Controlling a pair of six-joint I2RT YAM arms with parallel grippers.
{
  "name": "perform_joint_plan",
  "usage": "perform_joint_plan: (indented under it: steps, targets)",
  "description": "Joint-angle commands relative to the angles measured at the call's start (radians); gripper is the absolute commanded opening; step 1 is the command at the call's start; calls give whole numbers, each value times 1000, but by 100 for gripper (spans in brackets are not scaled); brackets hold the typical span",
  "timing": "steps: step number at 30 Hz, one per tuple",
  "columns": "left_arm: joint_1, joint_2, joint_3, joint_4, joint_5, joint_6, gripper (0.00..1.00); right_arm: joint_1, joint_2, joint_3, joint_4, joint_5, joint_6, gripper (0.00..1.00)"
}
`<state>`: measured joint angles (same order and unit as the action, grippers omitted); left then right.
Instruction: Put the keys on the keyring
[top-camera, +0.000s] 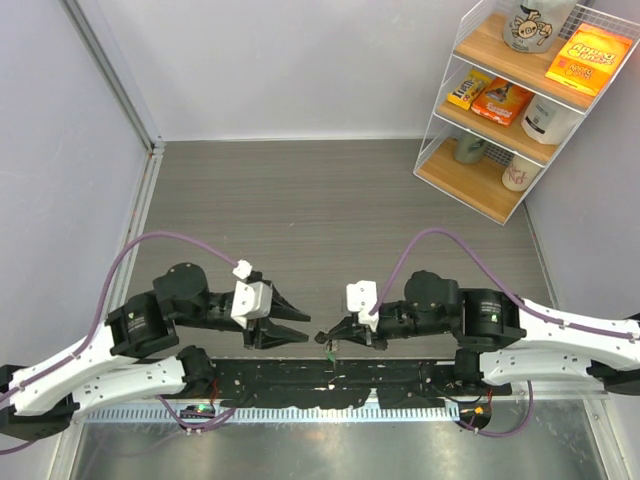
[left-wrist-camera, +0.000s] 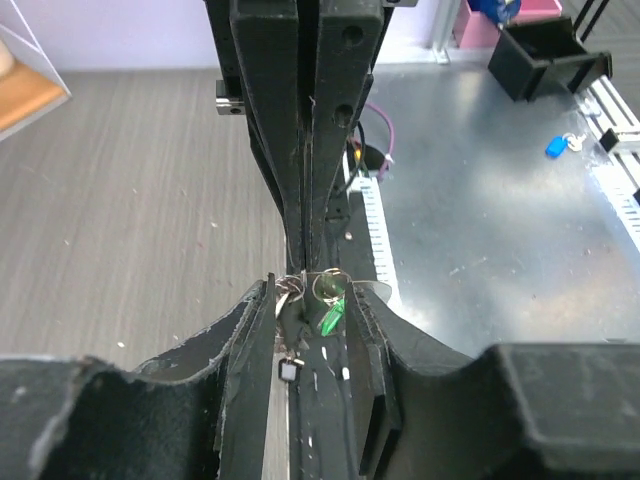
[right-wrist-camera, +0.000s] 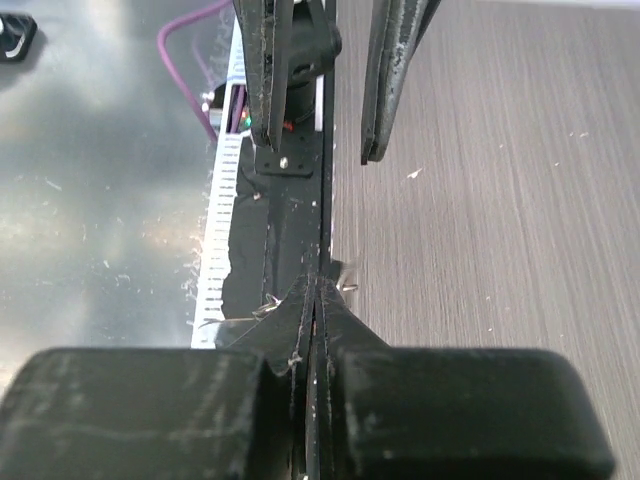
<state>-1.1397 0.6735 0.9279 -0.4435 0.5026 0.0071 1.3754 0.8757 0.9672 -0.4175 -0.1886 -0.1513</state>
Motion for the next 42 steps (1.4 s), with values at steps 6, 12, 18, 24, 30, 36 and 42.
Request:
perform_joint_plan:
  steps: [6, 12, 18, 24, 30, 36, 42]
  targets:
    - [-5, -45, -67, 247, -29, -1, 41, 8, -135, -28, 230, 90, 87, 5]
    - [-5, -35, -96, 353, -32, -1, 42, 8, -228, -97, 336, 120, 114, 6]
    - [-3, -15, -107, 462, -19, -32, 42, 8, -290, -173, 476, 124, 118, 5]
    - [-5, 24, -98, 531, 36, -33, 44, 8, -279, -154, 510, 81, 124, 5]
    - [-3, 60, -83, 560, 123, -10, 48, 8, -259, -119, 493, 18, 137, 5]
    - [-3, 66, -80, 592, 194, 27, 51, 8, -239, -90, 459, -18, 139, 5]
    - [-3, 74, -84, 592, 220, 25, 51, 8, -236, -74, 464, -15, 136, 5]
